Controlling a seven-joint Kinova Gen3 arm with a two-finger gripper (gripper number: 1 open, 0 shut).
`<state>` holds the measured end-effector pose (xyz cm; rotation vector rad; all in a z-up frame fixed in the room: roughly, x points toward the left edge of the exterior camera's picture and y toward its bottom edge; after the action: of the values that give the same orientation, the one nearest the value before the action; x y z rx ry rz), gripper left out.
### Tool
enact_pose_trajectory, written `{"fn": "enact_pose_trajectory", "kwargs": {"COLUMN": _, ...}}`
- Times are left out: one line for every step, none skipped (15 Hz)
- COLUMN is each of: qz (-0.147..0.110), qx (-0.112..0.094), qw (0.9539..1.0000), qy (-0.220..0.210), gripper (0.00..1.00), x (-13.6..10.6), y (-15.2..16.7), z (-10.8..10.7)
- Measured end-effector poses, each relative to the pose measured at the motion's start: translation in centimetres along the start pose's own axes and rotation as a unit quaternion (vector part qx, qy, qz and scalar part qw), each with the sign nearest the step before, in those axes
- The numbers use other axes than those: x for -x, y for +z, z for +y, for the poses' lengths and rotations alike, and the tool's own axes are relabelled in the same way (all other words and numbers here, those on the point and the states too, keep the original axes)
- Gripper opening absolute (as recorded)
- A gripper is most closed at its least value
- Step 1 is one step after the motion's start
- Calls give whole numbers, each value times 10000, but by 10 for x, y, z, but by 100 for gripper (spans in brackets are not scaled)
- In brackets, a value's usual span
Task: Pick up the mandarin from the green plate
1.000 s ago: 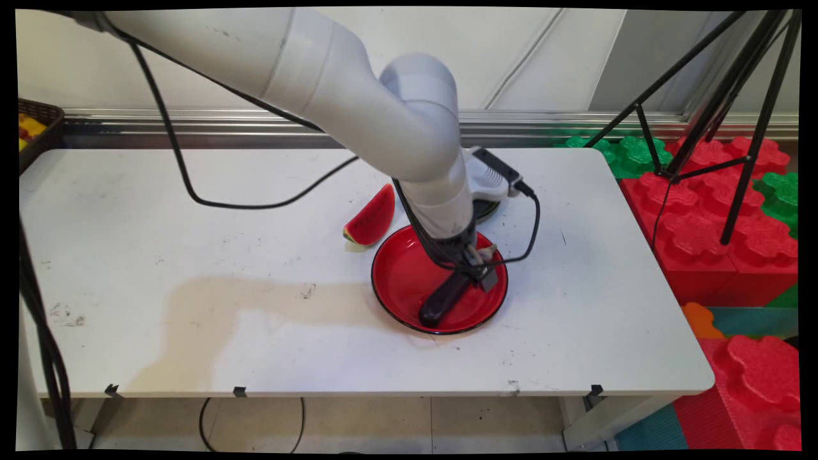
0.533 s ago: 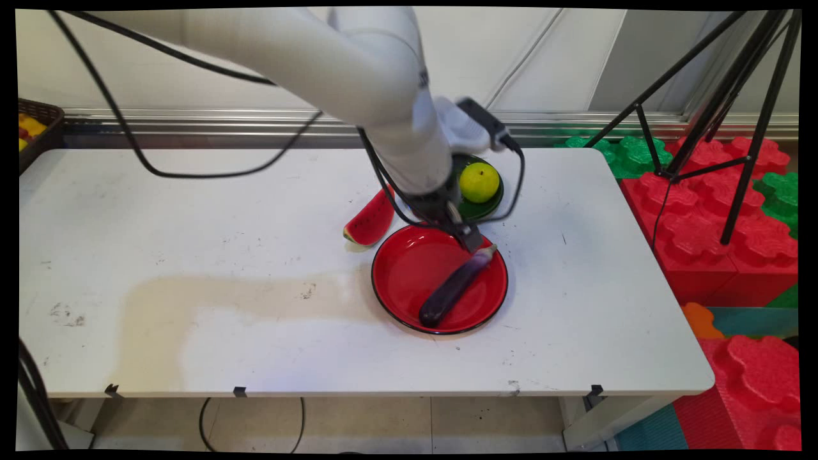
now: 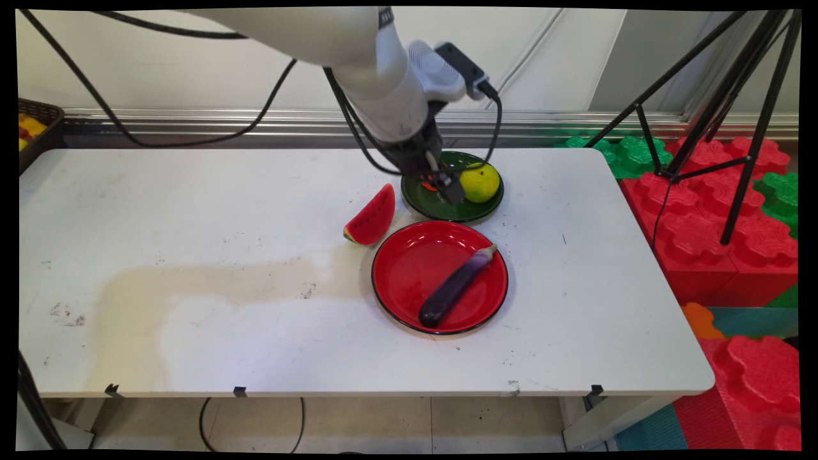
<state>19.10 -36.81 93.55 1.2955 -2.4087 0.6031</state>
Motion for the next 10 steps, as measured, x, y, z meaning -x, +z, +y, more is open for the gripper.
{"fn": "enact_pose_trajectory", "kwargs": {"qz": 25, "qx": -34, "qw": 10000, "qy": 7, "gripper": 100, "x": -3, "y": 2, "z": -6}}
{"fn": "enact_pose_trajectory", "kwargs": {"qz": 49, "qx": -67, "qw": 10000, "qy": 10, "gripper": 100, "x": -6, "y": 4, "z": -12}}
{"fn": "enact_pose_trajectory", "kwargs": {"qz": 68, "qx": -106, "qw": 9999, "qy": 6, "gripper": 100, "x": -10, "y": 8, "z": -19}}
{"fn": "enact_pose_trajectory", "kwargs": {"qz": 80, "qx": -131, "qw": 9999, "qy": 0, "gripper": 100, "x": -13, "y": 11, "z": -23}}
{"fn": "enact_pose_trajectory", "kwargs": {"qz": 88, "qx": -166, "qw": 9998, "qy": -12, "gripper": 100, "x": -17, "y": 17, "z": -29}}
{"fn": "enact_pose_trajectory", "kwargs": {"qz": 91, "qx": -187, "qw": 9998, "qy": -16, "gripper": 100, "x": -19, "y": 21, "z": -33}}
{"fn": "enact_pose_trajectory", "kwargs": {"qz": 88, "qx": -212, "qw": 9997, "qy": -18, "gripper": 100, "x": -23, "y": 28, "z": -39}}
{"fn": "enact_pose_trajectory", "kwargs": {"qz": 82, "qx": -226, "qw": 9997, "qy": -14, "gripper": 100, "x": -26, "y": 33, "z": -42}}
{"fn": "enact_pose_trajectory", "kwargs": {"qz": 71, "qx": -242, "qw": 9997, "qy": -8, "gripper": 100, "x": -29, "y": 41, "z": -47}}
{"fn": "enact_pose_trajectory", "kwargs": {"qz": 55, "qx": -258, "qw": 9997, "qy": 7, "gripper": 100, "x": -33, "y": 52, "z": -52}}
